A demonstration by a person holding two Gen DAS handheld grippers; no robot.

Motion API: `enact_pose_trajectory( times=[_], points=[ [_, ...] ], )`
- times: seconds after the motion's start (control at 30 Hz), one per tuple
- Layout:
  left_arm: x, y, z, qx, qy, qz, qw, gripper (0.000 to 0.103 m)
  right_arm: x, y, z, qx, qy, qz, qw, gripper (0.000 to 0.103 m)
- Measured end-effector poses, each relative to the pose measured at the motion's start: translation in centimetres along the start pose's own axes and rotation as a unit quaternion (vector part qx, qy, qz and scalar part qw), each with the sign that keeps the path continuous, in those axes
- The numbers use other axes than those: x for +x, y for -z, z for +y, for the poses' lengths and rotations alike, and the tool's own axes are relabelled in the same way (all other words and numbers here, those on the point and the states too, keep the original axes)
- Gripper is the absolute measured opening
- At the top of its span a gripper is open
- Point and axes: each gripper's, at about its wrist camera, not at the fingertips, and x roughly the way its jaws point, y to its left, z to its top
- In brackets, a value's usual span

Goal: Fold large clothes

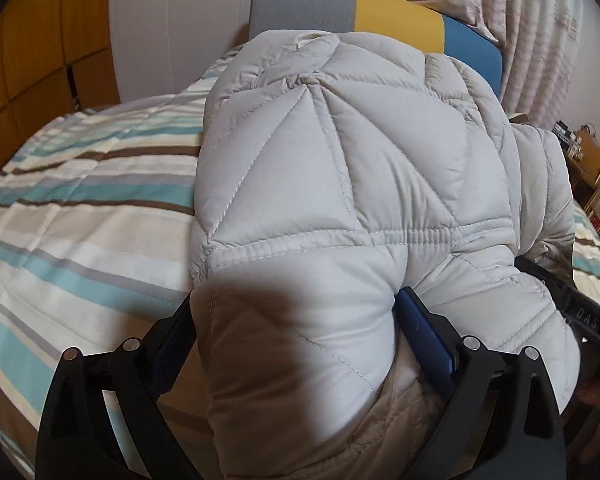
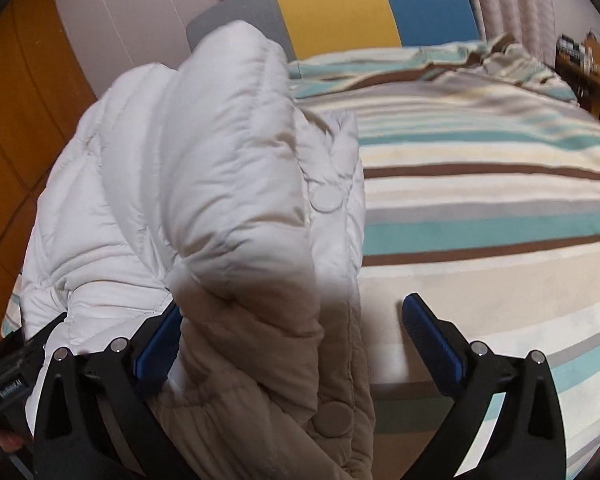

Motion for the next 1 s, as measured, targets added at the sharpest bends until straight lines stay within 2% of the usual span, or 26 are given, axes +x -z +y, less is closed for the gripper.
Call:
enact_pose_trajectory(
  times=[0.1, 0.23, 0.27, 0.4, 0.53, 0.73, 0.8, 0.93, 1.0],
  points=[
    [-0.4, 0.3, -0.3, 0.004, -0.008, -0.012, 0.9999, 0.096, 0.2, 0.3, 0.2, -0.002, 0.002, -0.003, 1.0, 0.1],
    [-1.2, 0.2, 0.0, -0.02, -0.003, -0.011, 0.9997, 0.096, -0.2, -0.1, -0.2, 0.002, 0.004, -0.01, 1.0, 0.101],
    [-1.5, 0.2, 0.1, -0.025, -0.002, -0.01, 0.9996, 0.1, -0.2, -0.7, -0.8, 0.007, 0.0, -0.013, 1.0, 0.101],
    [-3.3, 0.6, 0.6, -0.037, 0.004, -0.011, 0.9993, 0.1, -2.1, 0.0, -1.5, 0.052, -0.024, -0.015, 0.998, 0.101],
    [-4.9, 1.0, 0.9, -0.045, 0.013, -0.017, 0.9988, 0.1, -4.3, 0.4, -1.7, 0.076, -0.027, -0.015, 0.997, 0.101],
    [-7.2, 2.4, 0.4, -0.059, 0.025, -0.028, 0.9975, 0.1, -8.3, 1.7, -0.5, 0.046, 0.012, -0.039, 0.998, 0.101],
    [-7.9, 3.1, -0.4, -0.047, 0.036, -0.038, 0.9975, 0.1, -9.1, 2.5, 0.1, 0.028, 0.024, -0.04, 0.999, 0.101],
    [-6.5, 4.0, -1.7, 0.006, -0.004, -0.024, 0.9997, 0.1, -8.3, 3.2, 0.7, -0.006, 0.058, -0.025, 0.998, 0.101],
    [-4.9, 4.4, -1.7, 0.021, -0.012, 0.002, 0.9997, 0.1, -6.7, 3.0, 0.7, -0.036, 0.076, -0.013, 0.996, 0.101]
  ],
)
